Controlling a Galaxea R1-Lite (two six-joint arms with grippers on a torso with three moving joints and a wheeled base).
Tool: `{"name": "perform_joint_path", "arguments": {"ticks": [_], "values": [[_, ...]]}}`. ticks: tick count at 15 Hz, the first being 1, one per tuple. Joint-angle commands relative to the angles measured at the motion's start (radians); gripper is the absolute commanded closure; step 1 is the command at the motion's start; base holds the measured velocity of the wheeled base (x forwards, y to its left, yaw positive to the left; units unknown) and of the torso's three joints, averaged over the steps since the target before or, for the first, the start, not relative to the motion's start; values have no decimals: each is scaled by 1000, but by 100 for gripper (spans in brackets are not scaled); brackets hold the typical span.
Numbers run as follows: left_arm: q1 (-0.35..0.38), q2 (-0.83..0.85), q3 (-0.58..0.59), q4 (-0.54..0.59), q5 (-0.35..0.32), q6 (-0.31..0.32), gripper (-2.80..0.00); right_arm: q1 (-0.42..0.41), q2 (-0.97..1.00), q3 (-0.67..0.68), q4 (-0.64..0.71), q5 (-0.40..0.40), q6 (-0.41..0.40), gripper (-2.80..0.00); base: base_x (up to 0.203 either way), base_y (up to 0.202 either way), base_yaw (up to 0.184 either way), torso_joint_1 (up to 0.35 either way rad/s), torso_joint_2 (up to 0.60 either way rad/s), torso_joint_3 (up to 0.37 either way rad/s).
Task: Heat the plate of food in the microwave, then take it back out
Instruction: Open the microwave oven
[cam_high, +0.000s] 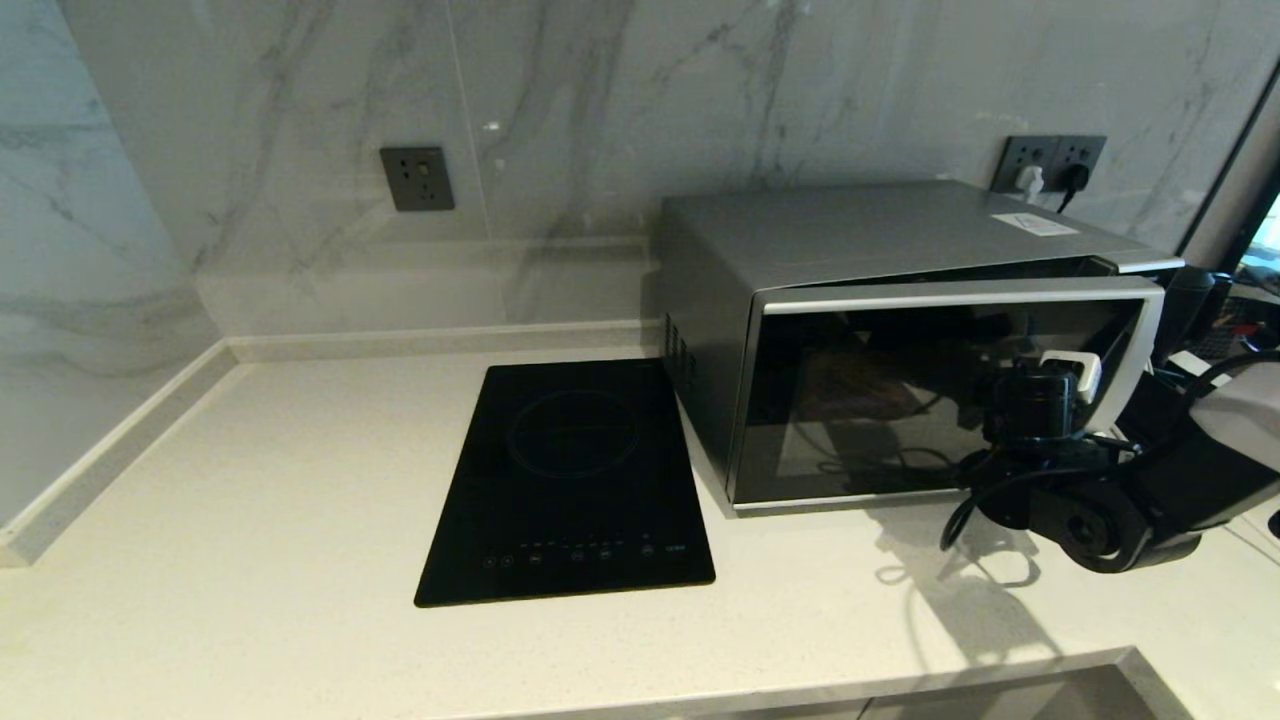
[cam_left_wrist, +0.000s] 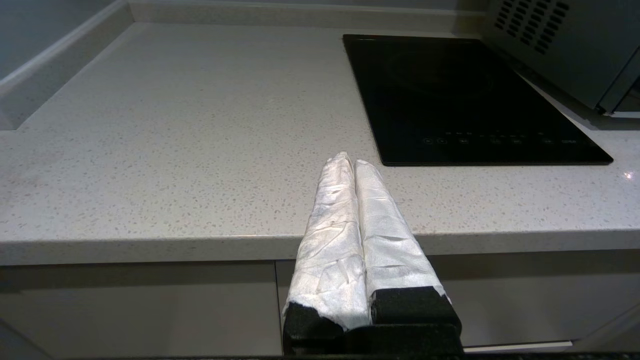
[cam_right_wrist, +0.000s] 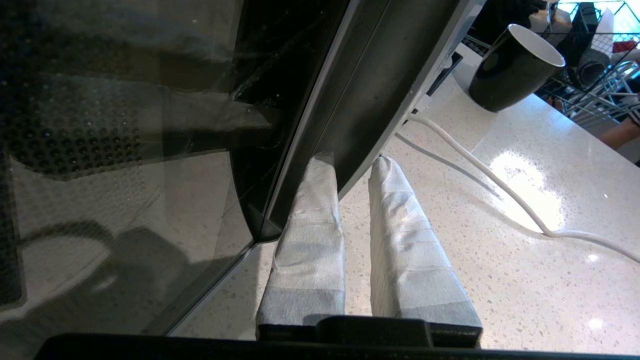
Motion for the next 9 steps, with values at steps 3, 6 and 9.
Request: {"name": "perform_joint_path", "arguments": {"ticks": [3, 6, 9], "values": [[1, 1, 0, -1, 0, -1, 0, 0, -10, 39, -28, -2, 1, 0, 0, 0, 0, 0, 0, 0], [1, 1, 0, -1, 0, 0, 0, 0, -37, 74, -35, 1, 2, 0, 0, 0, 0, 0, 0, 0], [1, 1, 0, -1, 0, -1, 0, 4, -101, 140, -43, 9, 2, 0, 0, 0, 0, 0, 0, 0]]}}
